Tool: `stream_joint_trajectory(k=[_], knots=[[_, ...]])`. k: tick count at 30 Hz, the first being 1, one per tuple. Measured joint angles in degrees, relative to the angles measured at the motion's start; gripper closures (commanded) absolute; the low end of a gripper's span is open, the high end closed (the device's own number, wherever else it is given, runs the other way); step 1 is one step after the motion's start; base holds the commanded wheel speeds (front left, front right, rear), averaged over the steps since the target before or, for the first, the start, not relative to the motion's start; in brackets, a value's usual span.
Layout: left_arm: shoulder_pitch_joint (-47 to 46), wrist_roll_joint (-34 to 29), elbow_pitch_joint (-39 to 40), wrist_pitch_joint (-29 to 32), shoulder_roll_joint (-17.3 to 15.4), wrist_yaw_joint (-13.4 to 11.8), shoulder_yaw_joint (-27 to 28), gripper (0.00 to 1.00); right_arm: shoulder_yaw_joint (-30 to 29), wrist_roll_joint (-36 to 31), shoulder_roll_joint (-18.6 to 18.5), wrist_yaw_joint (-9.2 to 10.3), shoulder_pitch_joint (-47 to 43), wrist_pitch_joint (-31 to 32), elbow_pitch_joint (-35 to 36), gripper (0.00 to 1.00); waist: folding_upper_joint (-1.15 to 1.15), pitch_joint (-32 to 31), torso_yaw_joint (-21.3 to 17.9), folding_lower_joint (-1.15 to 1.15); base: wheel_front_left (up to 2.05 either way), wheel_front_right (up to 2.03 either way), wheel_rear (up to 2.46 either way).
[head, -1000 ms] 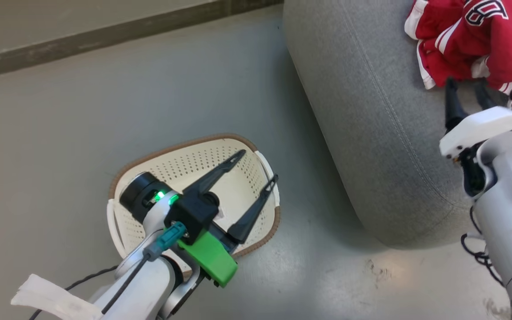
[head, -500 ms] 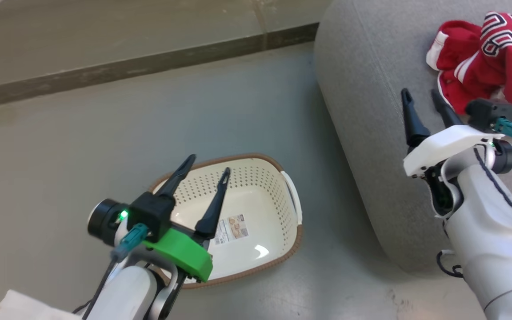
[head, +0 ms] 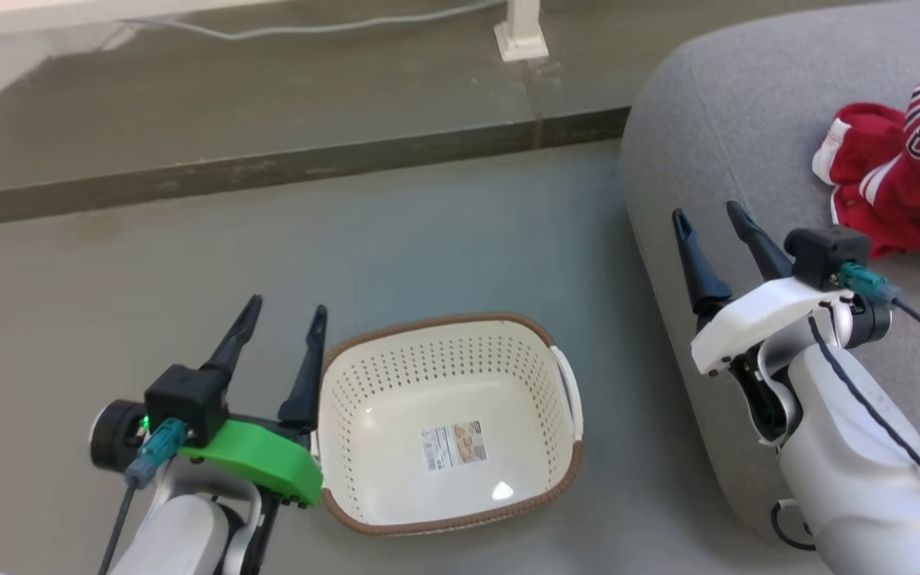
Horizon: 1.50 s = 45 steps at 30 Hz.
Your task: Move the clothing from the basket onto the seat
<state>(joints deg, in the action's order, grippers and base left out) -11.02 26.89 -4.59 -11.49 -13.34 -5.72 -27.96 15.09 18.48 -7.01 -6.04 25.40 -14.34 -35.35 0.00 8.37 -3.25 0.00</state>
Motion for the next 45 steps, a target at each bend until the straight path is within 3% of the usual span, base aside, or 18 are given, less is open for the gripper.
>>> stream_joint_trajectory(k=[5,27,45], knots=[[2.1,0.1,-0.5,-0.7,0.0,-0.4,2.8,0.00,0.3,-1.0,0.2,0.14,-2.3,0.0,2.7,0.00,0.00,-2.2,1.3,0.00,0.00,0.00,0.00],[8.5,-0.4,0.2,-1.2,0.2,-1.4,7.9,0.00,0.1,-2.9,-0.3,5.11,-13.1,-0.1,13.8,0.00,0.00,-6.3,1.5,0.00,0.00,0.00,0.00],[11.1,-3.1,0.9,-1.1,1.5,-1.4,9.7,0.00,0.0,-2.9,-0.7,6.66,-18.6,1.1,20.4,0.00,0.00,-6.6,0.5,0.00,0.00,0.00,0.00]])
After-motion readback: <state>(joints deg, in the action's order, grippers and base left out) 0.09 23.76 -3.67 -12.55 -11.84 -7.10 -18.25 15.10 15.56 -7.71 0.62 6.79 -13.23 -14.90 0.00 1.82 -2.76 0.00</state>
